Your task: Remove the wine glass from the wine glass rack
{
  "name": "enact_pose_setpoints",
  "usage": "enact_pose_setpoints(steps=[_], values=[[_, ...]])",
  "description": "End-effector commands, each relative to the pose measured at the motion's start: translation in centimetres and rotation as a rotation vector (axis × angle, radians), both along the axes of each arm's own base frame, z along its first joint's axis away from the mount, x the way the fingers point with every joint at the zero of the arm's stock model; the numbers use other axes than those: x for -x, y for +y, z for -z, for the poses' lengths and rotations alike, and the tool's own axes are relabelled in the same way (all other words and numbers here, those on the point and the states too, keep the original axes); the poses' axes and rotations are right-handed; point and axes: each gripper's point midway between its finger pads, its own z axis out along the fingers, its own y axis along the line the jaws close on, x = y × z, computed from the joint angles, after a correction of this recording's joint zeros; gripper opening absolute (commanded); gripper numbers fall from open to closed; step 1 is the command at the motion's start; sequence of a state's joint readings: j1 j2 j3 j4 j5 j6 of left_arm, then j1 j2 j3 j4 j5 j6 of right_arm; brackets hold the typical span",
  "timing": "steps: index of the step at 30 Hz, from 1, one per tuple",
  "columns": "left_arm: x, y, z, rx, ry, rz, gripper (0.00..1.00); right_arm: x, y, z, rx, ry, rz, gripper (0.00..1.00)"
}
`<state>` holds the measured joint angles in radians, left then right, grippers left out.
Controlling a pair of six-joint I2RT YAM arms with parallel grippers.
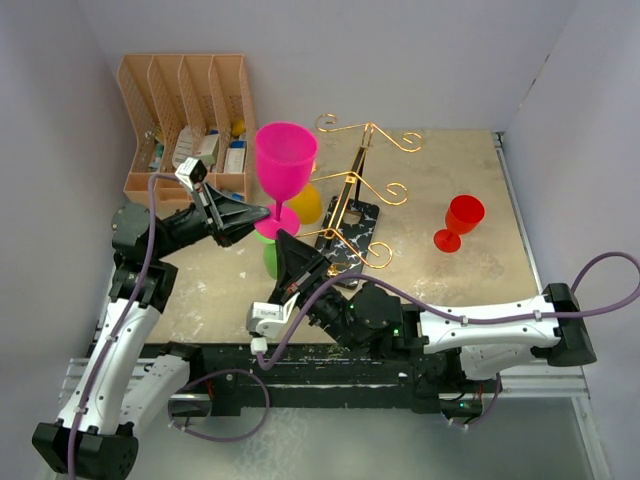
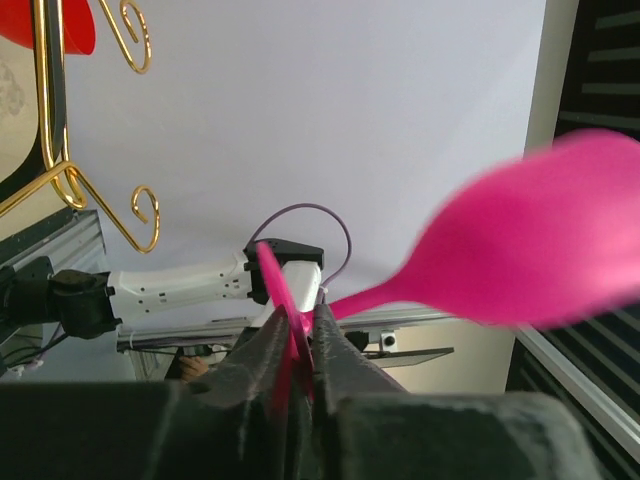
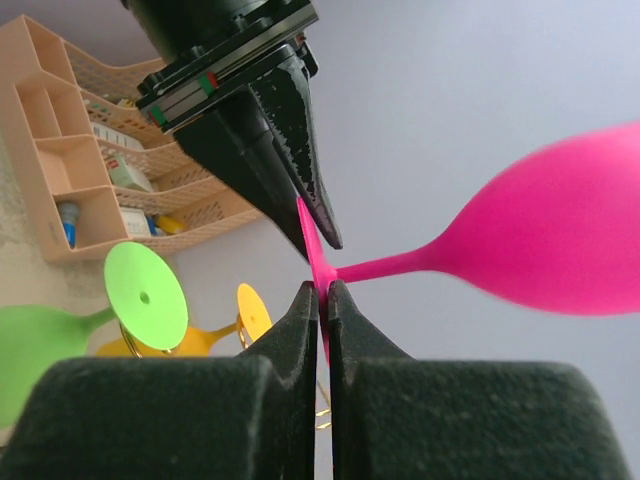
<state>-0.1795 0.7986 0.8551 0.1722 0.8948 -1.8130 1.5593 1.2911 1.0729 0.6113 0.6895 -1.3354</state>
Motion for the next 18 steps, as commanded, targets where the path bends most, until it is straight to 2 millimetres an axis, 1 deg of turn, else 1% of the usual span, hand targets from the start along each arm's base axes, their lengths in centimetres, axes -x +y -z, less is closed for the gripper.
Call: enact_pose_setpoints(steps=[1, 2, 4, 6, 8, 10, 13, 14, 15, 17, 18], values=[[1.0, 0.1, -2.2, 0.05, -0.088, 0.007, 0.04, 0.4, -0.4, -1.0, -0.047, -0.018, 0.005, 0.0], [1.0, 0.2, -2.2, 0.056, -0.091, 0.007, 0.0, 0.4, -0.4, -0.9, -0.043, -0.019, 0.007, 0.0], [1.0, 0.2, -2.3, 0.067, -0.102, 0.006, 0.0, 0.4, -0.4, -0.9, -0.044, -0.016, 0.011, 0.0], [0.9, 0.3, -2.1, 0.075, -0.102, -0.002, 0.0, 0.2, -0.8, -1.0, -0.057, -0.004, 0.029, 0.06], [0.8, 0.3, -2.0, 0.088, -0.107, -0.009, 0.0, 0.0, -1.7, -1.4, -0.098, 0.02, 0.055, 0.24], [0.6, 0.5, -1.7, 0.105, -0.11, -0.021, 0.0, -0.3, -3.1, -1.7, -0.148, 0.057, 0.096, 0.43], [0.1, 0.7, -1.4, 0.131, -0.114, -0.043, 0.0, -0.7, -5.7, -1.9, -0.203, 0.133, 0.16, 0.46], [-0.1, 0.7, -1.4, 0.138, -0.122, -0.052, 0.0, -0.7, -6.6, -1.9, -0.221, 0.164, 0.176, 0.54], [-0.2, 0.8, -1.5, 0.143, -0.134, -0.061, 0.0, -0.8, -7.6, -1.8, -0.236, 0.199, 0.19, 0.58], [-0.4, 0.9, -1.7, 0.138, -0.162, -0.077, 0.0, -1.0, -9.3, -1.5, -0.284, 0.294, 0.21, 0.6], [-0.6, 0.8, -1.7, 0.129, -0.176, -0.083, 0.0, -1.1, -10.1, -1.1, -0.281, 0.334, 0.225, 0.6]])
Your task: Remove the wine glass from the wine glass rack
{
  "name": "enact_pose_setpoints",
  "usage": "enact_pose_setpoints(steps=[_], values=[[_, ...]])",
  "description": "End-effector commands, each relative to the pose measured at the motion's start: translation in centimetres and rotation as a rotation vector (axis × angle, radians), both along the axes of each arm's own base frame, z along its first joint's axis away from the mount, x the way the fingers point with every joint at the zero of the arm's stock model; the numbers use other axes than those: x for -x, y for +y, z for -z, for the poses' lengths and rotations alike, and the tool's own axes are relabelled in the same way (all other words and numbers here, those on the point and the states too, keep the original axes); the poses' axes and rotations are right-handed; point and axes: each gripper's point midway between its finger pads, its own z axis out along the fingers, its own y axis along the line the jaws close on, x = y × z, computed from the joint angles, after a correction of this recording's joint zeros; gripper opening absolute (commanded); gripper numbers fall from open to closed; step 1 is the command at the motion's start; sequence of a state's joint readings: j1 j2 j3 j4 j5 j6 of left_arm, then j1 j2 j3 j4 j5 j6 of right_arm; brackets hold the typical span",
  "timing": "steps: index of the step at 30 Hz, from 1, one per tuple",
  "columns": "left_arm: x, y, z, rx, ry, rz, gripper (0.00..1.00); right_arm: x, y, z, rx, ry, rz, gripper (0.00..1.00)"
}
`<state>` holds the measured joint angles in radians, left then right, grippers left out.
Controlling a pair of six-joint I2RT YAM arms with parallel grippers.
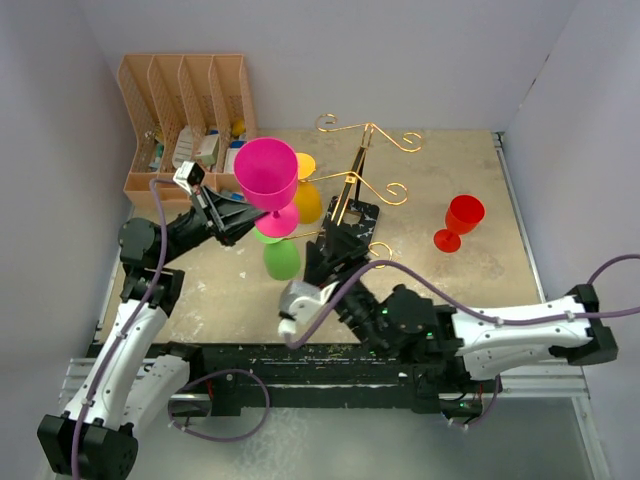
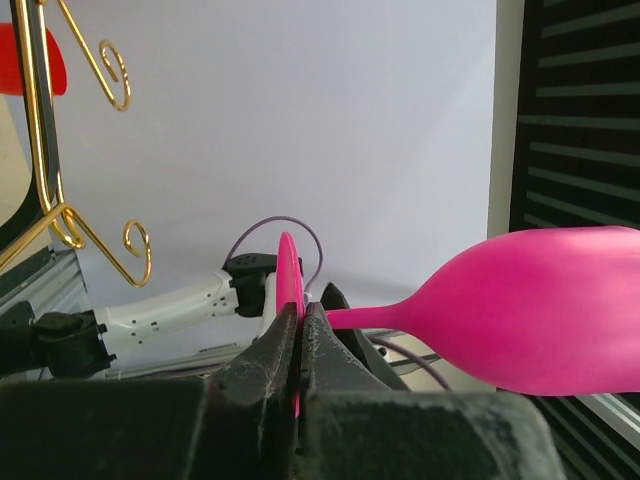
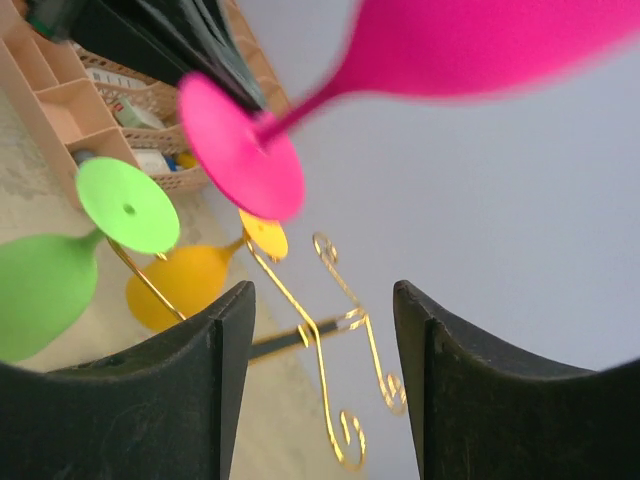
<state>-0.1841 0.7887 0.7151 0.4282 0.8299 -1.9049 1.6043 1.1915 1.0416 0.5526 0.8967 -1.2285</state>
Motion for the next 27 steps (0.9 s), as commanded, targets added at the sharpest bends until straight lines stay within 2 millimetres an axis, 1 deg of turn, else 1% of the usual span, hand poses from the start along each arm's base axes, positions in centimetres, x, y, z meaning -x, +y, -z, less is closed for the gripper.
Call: enact_pose_setpoints(steps=[1, 4, 6, 8, 9, 11, 13, 15, 16, 17, 18, 19, 20, 21, 24, 25, 26, 27], values=[[0.1, 0.5, -2.5, 0.029, -0.158, -0.058, 0.0, -0.7, -5.9, -1.8, -0.234, 0.226, 0.092, 0.6], [-0.4, 0.3, -2.0, -0.03, -0.202, -0.088, 0.0, -1.4, -8.0, -2.9, -0.315, 0.303, 0.139, 0.58], [-0.7, 0.3, -1.5, -0.08, -0.227, -0.114, 0.0, -2.4, -8.8, -3.3, -0.338, 0.347, 0.184, 0.58], [-0.9, 0.4, -1.1, -0.125, -0.245, -0.142, 0.0, -5.1, -9.7, -2.8, -0.351, 0.423, 0.258, 0.56], [-1.0, 0.4, -1.0, -0.144, -0.254, -0.155, 0.0, -7.1, -10.3, -2.9, -0.379, 0.455, 0.296, 0.55], [-0.9, 0.5, -0.6, -0.18, -0.26, -0.172, 0.0, -8.4, -11.1, -3.9, -0.443, 0.466, 0.335, 0.55], [-0.8, 0.7, -0.8, -0.202, -0.269, -0.185, 0.0, -10.2, -12.1, -4.8, -0.516, 0.521, 0.401, 0.53], [-0.8, 0.8, -0.7, -0.256, -0.301, -0.209, 0.0, -11.5, -12.8, -6.2, -0.626, 0.633, 0.4, 0.53], [-0.8, 1.0, -0.6, -0.286, -0.309, -0.224, 0.0, -11.9, -13.1, -6.9, -0.682, 0.699, 0.376, 0.52], [-0.8, 1.2, -0.7, -0.317, -0.32, -0.24, 0.0, -11.8, -13.0, -7.8, -0.738, 0.755, 0.334, 0.52], [-0.8, 1.4, -0.7, -0.35, -0.33, -0.258, 0.0, -11.3, -12.3, -8.6, -0.768, 0.806, 0.273, 0.51], [-0.8, 1.6, -0.6, -0.383, -0.339, -0.276, 0.0, -10.4, -11.6, -9.8, -0.792, 0.842, 0.19, 0.52], [-0.8, 1.9, -0.7, -0.414, -0.349, -0.296, 0.0, -9.4, -10.8, -10.4, -0.801, 0.882, 0.112, 0.51], [-0.8, 2.1, -0.7, -0.441, -0.356, -0.311, 0.0, -8.6, -10.3, -11.0, -0.814, 0.912, 0.059, 0.51], [-0.5, 2.8, -0.9, -0.496, -0.383, -0.352, 0.0, -6.5, -10.0, -12.2, -0.846, 0.972, -0.042, 0.51], [-0.5, 3.0, -1.0, -0.513, -0.39, -0.364, 0.0, -5.7, -9.8, -12.5, -0.842, 0.995, -0.092, 0.51], [-0.6, 3.2, -0.9, -0.538, -0.399, -0.374, 0.0, -4.4, -9.5, -13.2, -0.845, 1.013, -0.167, 0.51], [-0.5, 3.3, -0.9, -0.554, -0.405, -0.384, 0.0, -3.3, -9.1, -13.5, -0.836, 1.043, -0.229, 0.51]])
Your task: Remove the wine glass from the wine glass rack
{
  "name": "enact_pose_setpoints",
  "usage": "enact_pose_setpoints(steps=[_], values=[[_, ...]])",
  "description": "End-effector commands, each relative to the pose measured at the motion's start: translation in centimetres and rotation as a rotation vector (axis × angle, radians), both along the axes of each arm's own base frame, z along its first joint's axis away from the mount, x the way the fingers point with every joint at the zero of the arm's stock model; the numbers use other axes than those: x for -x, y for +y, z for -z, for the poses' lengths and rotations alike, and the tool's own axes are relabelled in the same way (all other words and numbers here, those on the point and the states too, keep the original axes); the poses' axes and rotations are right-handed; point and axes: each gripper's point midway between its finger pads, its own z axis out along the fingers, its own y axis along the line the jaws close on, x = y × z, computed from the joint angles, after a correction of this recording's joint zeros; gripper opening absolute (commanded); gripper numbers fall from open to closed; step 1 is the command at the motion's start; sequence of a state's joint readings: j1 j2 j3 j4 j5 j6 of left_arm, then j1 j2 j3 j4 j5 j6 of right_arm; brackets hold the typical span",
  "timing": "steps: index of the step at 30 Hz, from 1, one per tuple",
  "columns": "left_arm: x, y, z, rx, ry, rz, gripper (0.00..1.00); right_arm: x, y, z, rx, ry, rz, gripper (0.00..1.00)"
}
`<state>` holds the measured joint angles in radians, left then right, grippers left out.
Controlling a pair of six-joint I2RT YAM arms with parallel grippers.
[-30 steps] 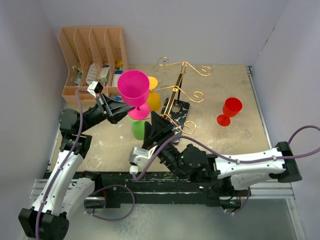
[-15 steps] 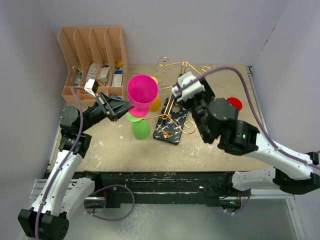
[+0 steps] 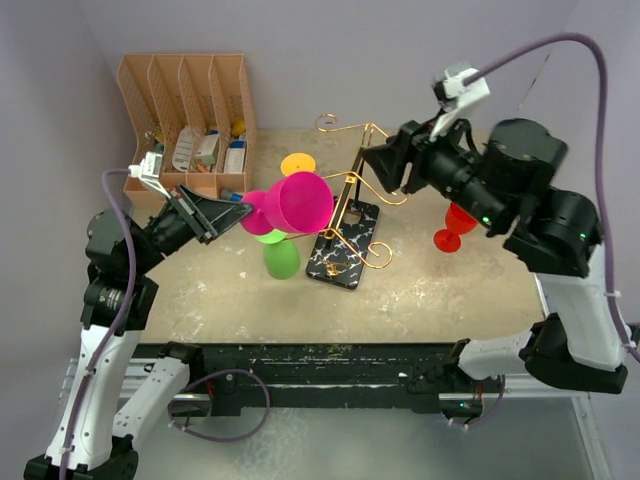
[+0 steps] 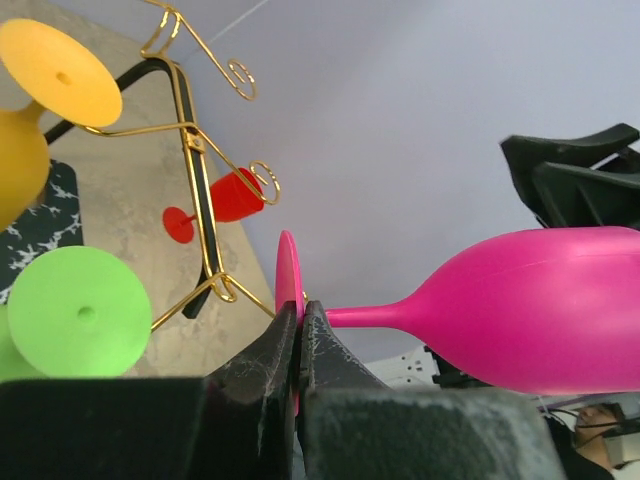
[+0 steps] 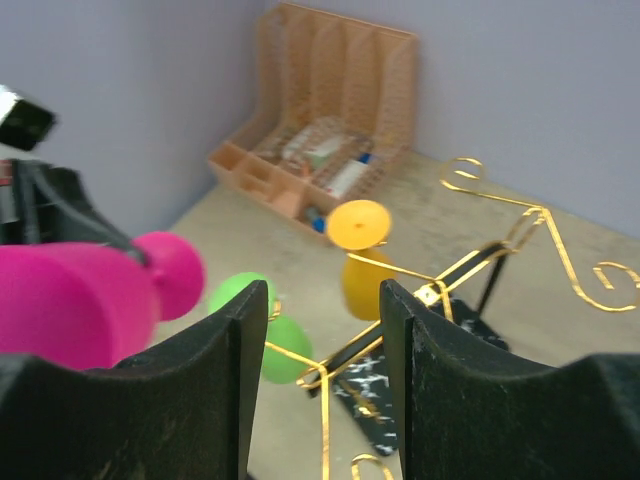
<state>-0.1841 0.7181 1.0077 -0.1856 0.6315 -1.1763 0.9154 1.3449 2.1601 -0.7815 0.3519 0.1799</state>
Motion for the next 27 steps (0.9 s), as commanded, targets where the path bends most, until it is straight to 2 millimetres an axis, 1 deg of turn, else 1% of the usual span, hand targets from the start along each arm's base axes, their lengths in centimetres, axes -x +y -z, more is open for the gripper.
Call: enact_pose_setpoints(steps=[1, 2, 3, 5, 8, 10, 15, 19, 22, 23, 24, 27], values=[[0.0, 1.4, -0.1, -0.138, -0.077, -0.094, 0.0, 6.7, 2.2, -2.4, -0.191, 0.064, -0.342, 0.52], [0.0, 1.5, -0.2, -0.15, -0.08, -0.104, 0.0, 7.5, 2.6, -2.4, -0.202, 0.077, -0.386, 0.52], [0.0, 1.6, -0.2, -0.157, -0.083, -0.108, 0.0, 7.7, 2.7, -2.2, -0.2, 0.089, -0.397, 0.52], [0.1, 1.7, -0.4, -0.161, -0.092, -0.111, 0.0, 7.7, 3.4, -1.5, -0.18, 0.107, -0.419, 0.52], [0.0, 1.6, -0.5, -0.18, -0.098, -0.105, 0.0, 7.5, 5.0, -0.3, -0.148, 0.139, -0.466, 0.51], [-0.1, 1.7, -0.6, -0.194, -0.1, -0.109, 0.0, 7.6, 5.9, 0.1, -0.138, 0.152, -0.5, 0.5], [0.2, 1.9, -1.4, -0.211, -0.125, -0.121, 0.0, 6.6, 7.2, 1.4, -0.107, 0.178, -0.502, 0.49], [0.2, 1.9, -1.6, -0.22, -0.13, -0.118, 0.0, 6.0, 8.1, 2.5, -0.083, 0.197, -0.504, 0.48], [0.3, 1.9, -1.8, -0.221, -0.136, -0.116, 0.0, 5.6, 8.2, 3.0, -0.073, 0.201, -0.487, 0.45], [0.3, 1.9, -1.8, -0.22, -0.137, -0.114, 0.0, 5.5, 8.2, 3.1, -0.069, 0.202, -0.485, 0.42], [0.3, 1.9, -1.9, -0.22, -0.139, -0.112, 0.0, 5.5, 8.2, 3.2, -0.067, 0.205, -0.482, 0.34], [0.2, 1.8, -1.8, -0.219, -0.135, -0.107, 0.0, 5.2, 8.2, 3.5, -0.064, 0.211, -0.467, 0.05]])
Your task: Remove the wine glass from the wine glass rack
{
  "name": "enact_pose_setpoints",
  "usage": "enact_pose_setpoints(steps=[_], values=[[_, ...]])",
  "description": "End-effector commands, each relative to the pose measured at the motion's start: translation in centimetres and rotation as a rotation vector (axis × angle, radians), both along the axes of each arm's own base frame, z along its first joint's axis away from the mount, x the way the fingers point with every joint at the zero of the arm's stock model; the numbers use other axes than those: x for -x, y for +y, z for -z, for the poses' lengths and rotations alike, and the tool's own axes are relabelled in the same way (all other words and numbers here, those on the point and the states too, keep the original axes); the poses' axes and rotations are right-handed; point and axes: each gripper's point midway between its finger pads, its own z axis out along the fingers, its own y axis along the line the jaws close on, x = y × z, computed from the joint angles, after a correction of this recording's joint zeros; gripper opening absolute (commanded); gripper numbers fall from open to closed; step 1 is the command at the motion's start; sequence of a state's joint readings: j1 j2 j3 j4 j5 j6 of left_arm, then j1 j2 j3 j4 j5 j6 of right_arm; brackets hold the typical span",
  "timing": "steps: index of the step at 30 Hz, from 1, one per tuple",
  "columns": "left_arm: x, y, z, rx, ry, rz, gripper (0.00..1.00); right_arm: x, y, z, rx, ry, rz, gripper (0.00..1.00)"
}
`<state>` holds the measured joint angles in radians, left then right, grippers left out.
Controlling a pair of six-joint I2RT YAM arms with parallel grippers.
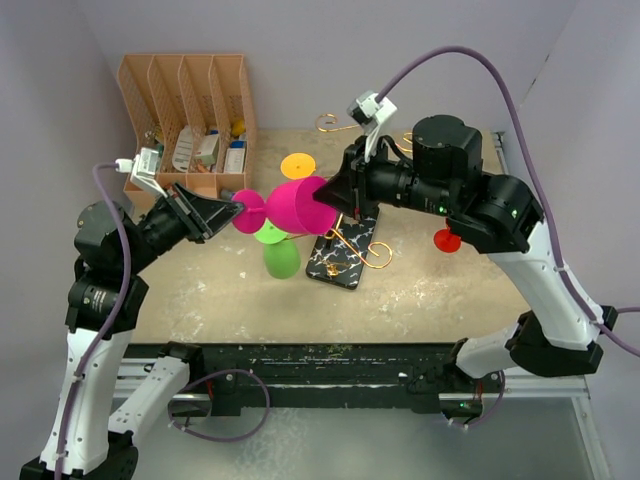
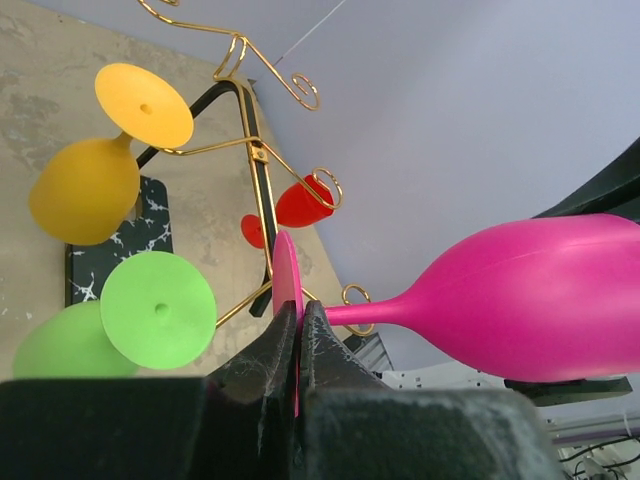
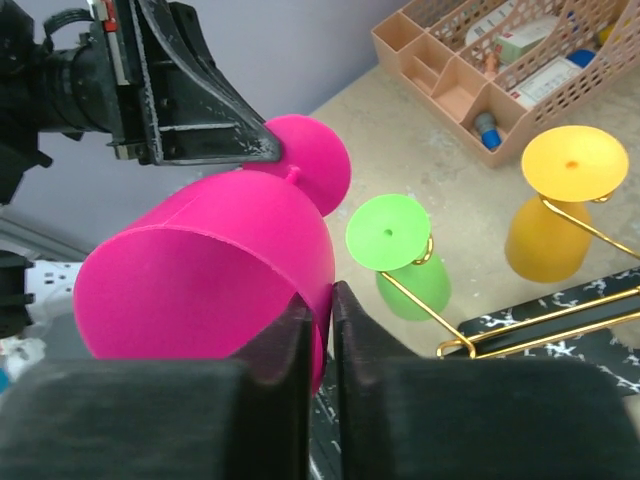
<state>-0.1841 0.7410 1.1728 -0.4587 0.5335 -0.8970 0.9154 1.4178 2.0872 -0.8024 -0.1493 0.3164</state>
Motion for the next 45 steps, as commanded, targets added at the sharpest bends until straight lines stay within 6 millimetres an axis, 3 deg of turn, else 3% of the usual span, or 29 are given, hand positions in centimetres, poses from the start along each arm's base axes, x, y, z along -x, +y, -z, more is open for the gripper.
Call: enact_pose_setpoints(steps=[1, 4, 8, 12, 16, 25, 29, 32, 34, 37, 40, 42, 45], values=[[0.3, -0.1, -1.8, -0.004, -0.068, 0.01, 0.02, -0.1, -1.0, -2.0, -0.056, -0.043, 0.042, 0.0], [0.2, 0.1, -1.6, -0.018, -0.069, 0.002, 0.39, -0.9, -2.5, -2.6, -0.076, -0.043, 0.144, 0.0], [-0.1, 0.7, -1.0, -0.048, -0.064, -0.039, 0.66, -2.4, -6.9, -5.4, -0.138, -0.131, 0.36, 0.0], [-0.5, 1.7, -0.3, -0.09, -0.065, -0.104, 0.68, -3.7, -12.4, -8.5, -0.189, -0.224, 0.608, 0.0], [-0.8, 3.1, 0.5, -0.149, -0.069, -0.179, 0.68, -5.5, -17.8, -9.9, -0.157, -0.299, 0.897, 0.0], [-1.0, 5.8, 2.2, -0.264, -0.075, -0.319, 0.67, -7.6, -26.2, -11.6, -0.056, -0.403, 1.331, 0.0], [-1.5, 6.3, 3.7, -0.3, -0.061, -0.34, 0.67, -10.6, -26.7, -12.0, 0.016, -0.445, 1.383, 0.0], [-1.8, 6.8, 5.2, -0.332, -0.045, -0.36, 0.67, -15.5, -25.2, -9.9, 0.131, -0.404, 1.314, 0.0], [-1.9, 7.2, 6.0, -0.358, -0.039, -0.377, 0.66, -19.0, -25.8, -7.6, 0.171, -0.339, 1.298, 0.0], [-1.9, 8.2, 7.2, -0.407, -0.03, -0.416, 0.66, -23.1, -29.1, -3.7, 0.107, -0.167, 1.273, 0.0], [-2.0, 9.3, 8.4, -0.455, -0.012, -0.456, 0.66, -26.4, -34.1, 2.0, 0.022, 0.086, 1.263, 0.0], [-2.1, 9.6, 9.2, -0.477, -0.005, -0.467, 0.66, -27.3, -37.4, 5.9, 0.008, 0.221, 1.275, 0.0], [-2.5, 9.5, 10.6, -0.487, 0.015, -0.462, 0.66, -27.3, -38.9, 9.7, 0.057, 0.315, 1.289, 0.0]])
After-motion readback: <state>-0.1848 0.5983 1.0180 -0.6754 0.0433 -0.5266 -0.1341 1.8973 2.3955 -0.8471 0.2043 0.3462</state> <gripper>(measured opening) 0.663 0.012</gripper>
